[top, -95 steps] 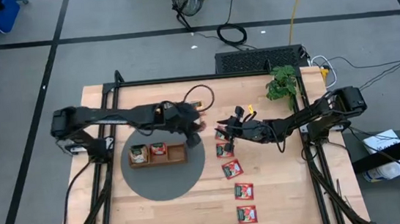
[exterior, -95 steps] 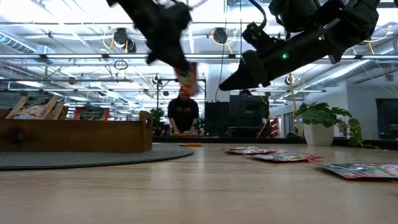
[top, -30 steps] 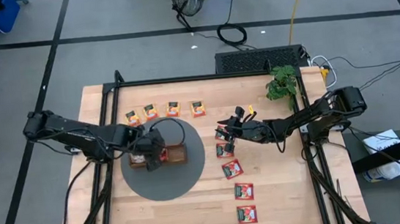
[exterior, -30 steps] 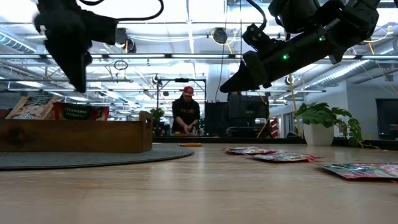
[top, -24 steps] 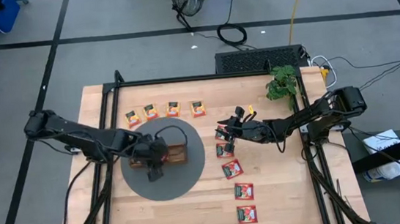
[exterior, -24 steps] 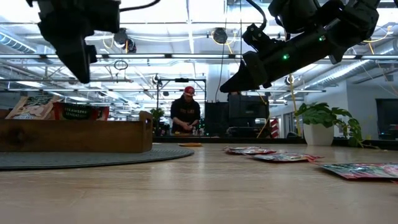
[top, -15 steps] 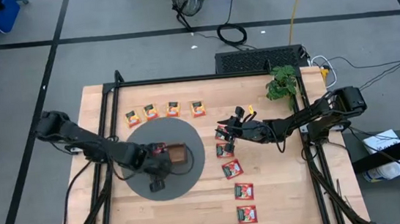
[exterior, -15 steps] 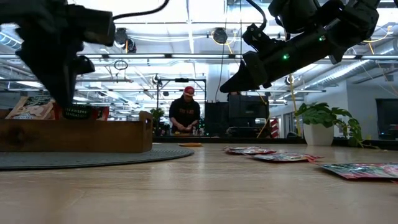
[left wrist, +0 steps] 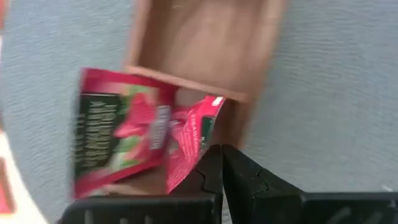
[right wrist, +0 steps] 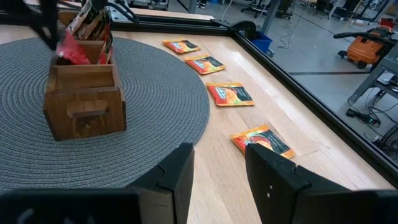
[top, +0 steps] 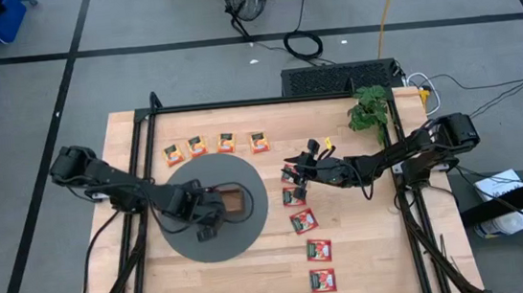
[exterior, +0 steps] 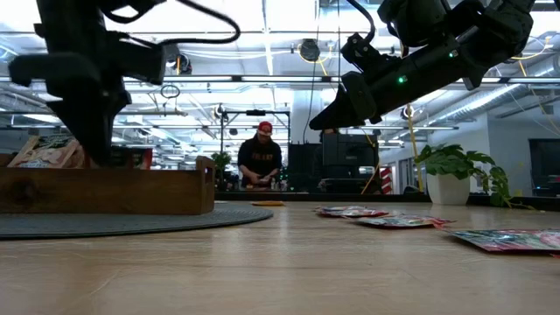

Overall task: Pick & Place Tea
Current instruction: Put the red tea bag into the middle section of the wooden organizer

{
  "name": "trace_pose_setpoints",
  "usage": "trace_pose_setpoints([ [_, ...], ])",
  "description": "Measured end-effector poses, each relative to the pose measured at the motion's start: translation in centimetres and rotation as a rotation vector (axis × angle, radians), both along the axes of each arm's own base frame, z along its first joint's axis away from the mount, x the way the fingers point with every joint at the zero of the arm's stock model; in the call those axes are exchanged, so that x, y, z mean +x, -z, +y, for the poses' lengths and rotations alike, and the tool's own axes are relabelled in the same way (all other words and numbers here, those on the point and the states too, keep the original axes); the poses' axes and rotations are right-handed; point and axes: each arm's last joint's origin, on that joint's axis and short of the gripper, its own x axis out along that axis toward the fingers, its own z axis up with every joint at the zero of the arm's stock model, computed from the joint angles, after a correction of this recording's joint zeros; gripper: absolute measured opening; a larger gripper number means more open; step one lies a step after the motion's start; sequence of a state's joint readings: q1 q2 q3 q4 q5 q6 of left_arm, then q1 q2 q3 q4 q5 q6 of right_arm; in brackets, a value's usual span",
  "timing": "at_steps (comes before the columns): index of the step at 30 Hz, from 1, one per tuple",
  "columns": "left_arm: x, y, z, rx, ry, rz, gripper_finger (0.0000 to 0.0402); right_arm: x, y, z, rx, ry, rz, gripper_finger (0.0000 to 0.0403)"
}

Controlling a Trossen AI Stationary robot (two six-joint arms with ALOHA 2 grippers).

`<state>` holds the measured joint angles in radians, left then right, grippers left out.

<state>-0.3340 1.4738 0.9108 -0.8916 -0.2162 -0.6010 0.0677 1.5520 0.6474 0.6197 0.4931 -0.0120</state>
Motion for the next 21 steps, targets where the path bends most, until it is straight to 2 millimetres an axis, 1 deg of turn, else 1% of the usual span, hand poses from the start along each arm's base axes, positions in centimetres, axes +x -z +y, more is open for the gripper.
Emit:
trace_pose_setpoints([
  [6, -0.2, 0.0, 1.6, 0.102, -0.064, 0.037, 0.0005, 0.0, 0.0, 0.0, 0.000, 0.000, 0.002, 0.0130],
  [10, -0.1, -0.1, 2.2, 0.115, -0.092, 0.037, 0.0021, 0.0, 0.0, 0.0, 0.000, 0.000, 0.002, 0.0130],
  [12, -0.1, -0.4, 2.3, 0.116, -0.100, 0.041, 0.0026, 0.0, 0.0, 0.0, 0.000, 0.000, 0.003, 0.0130],
  [16, -0.2, -1.9, 2.0, 0.121, -0.079, -0.032, 0.0027, 0.0, 0.0, 0.0, 0.000, 0.000, 0.003, 0.0130],
  [18, -0.4, -3.1, 1.6, 0.159, -0.046, -0.135, 0.0028, 0.0, 0.0, 0.0, 0.000, 0.000, 0.004, 0.0130],
  [21, -1.3, -5.9, 0.8, 0.174, 0.061, -0.348, 0.0028, -0.1, 0.1, 0.0, -0.001, 0.000, 0.012, 0.0130],
])
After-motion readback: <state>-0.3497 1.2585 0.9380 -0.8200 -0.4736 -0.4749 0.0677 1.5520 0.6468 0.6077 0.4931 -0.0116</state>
